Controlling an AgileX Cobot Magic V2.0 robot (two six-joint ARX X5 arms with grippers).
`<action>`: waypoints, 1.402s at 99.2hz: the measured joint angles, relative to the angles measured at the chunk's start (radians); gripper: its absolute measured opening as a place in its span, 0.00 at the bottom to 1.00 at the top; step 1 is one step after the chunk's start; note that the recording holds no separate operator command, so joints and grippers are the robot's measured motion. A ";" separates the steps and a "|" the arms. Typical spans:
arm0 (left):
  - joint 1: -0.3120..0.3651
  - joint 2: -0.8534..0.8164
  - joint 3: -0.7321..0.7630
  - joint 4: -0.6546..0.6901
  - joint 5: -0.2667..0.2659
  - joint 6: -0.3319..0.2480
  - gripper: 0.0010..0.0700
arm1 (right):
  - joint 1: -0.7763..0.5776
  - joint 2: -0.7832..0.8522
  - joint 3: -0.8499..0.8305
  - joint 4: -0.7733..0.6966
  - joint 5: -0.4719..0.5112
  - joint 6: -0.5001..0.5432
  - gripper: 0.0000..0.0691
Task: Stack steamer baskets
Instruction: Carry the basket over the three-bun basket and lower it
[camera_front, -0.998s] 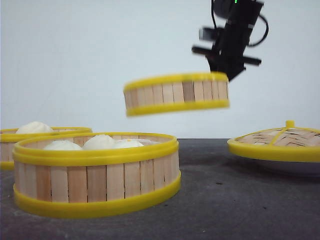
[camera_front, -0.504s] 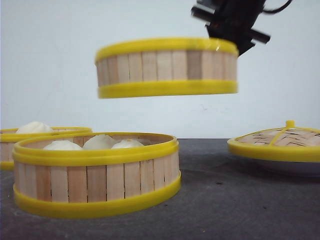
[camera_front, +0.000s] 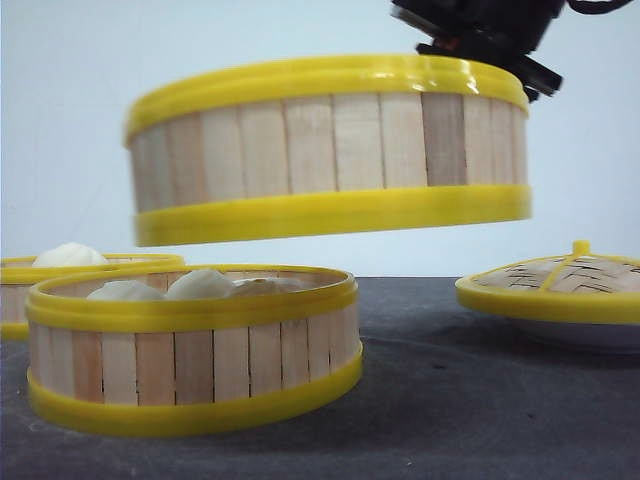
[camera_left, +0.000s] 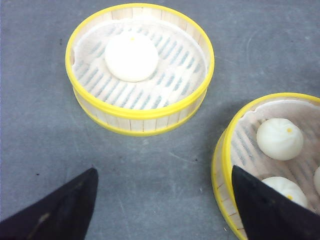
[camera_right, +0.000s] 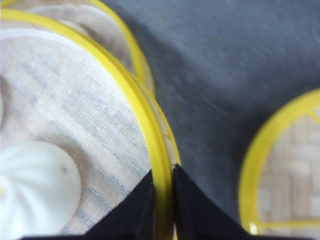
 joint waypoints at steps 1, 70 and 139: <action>0.000 0.000 0.000 0.000 0.000 0.000 0.74 | 0.003 0.000 0.000 0.005 0.000 0.000 0.04; 0.000 0.000 0.000 0.002 0.000 0.000 0.74 | 0.080 0.099 0.000 0.281 -0.053 0.063 0.04; 0.000 0.000 0.000 0.002 0.000 -0.001 0.74 | 0.083 0.163 0.051 0.282 -0.010 0.097 0.04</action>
